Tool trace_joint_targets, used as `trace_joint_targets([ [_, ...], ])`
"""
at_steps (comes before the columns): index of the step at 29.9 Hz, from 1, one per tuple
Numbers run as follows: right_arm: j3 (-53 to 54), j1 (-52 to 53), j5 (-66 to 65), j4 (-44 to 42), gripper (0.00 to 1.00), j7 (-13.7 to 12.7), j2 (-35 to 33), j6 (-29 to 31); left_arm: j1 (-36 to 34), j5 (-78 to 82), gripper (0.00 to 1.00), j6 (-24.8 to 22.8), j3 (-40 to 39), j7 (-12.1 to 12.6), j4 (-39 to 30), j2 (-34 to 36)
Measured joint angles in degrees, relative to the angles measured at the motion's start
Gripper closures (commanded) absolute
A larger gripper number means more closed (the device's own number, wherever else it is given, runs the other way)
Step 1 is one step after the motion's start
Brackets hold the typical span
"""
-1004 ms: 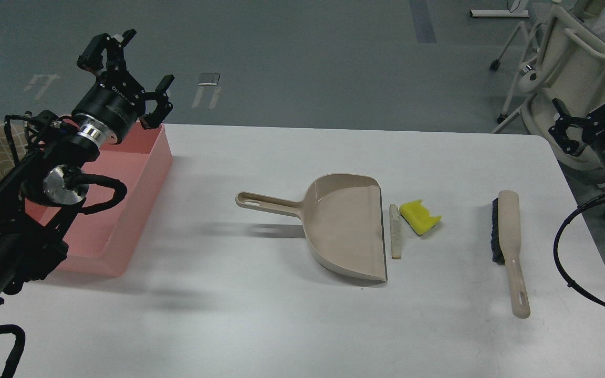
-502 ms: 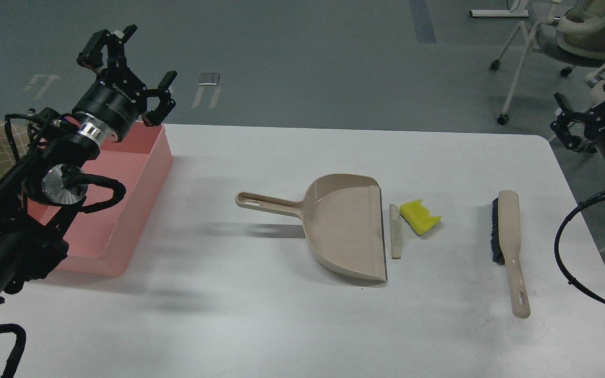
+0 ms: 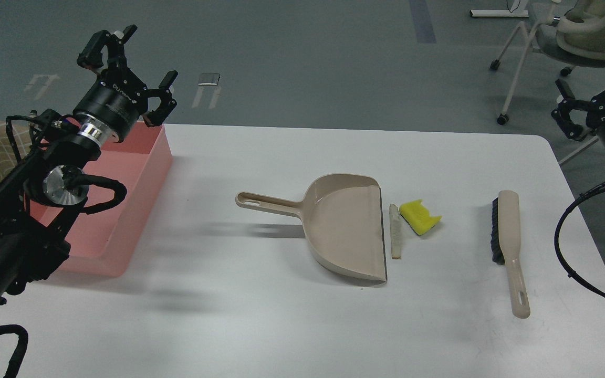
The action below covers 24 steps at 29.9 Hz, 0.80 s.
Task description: Sweep and dump garbage into bin
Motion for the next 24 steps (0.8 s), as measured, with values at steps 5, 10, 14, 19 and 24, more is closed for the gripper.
trace_joint_targets([
  [5,-0.1,-0.6,-0.1,1.6,0.0,0.1,0.0,0.0,0.3,0.2,0.02,0.1,0.1,0.0,-0.3,0.0],
  [10,-0.2,-0.8,-0.2,3.0,0.0,0.1,0.0,0.0,0.5,0.2,0.02,0.2,0.1,-0.1,-1.2,0.2],
  [14,0.0,-1.1,-0.2,3.3,0.0,0.1,-0.1,-0.2,0.5,0.2,0.02,0.2,0.2,-0.1,-1.4,-0.1],
  [19,0.3,-2.3,-0.1,4.4,0.0,0.1,-0.1,-0.2,0.5,0.2,0.02,0.1,0.4,0.0,-1.5,-0.1],
  [24,0.4,-2.8,-0.1,4.8,0.0,0.1,0.0,-0.2,0.7,0.3,0.02,0.1,0.4,0.0,-1.6,-0.1],
])
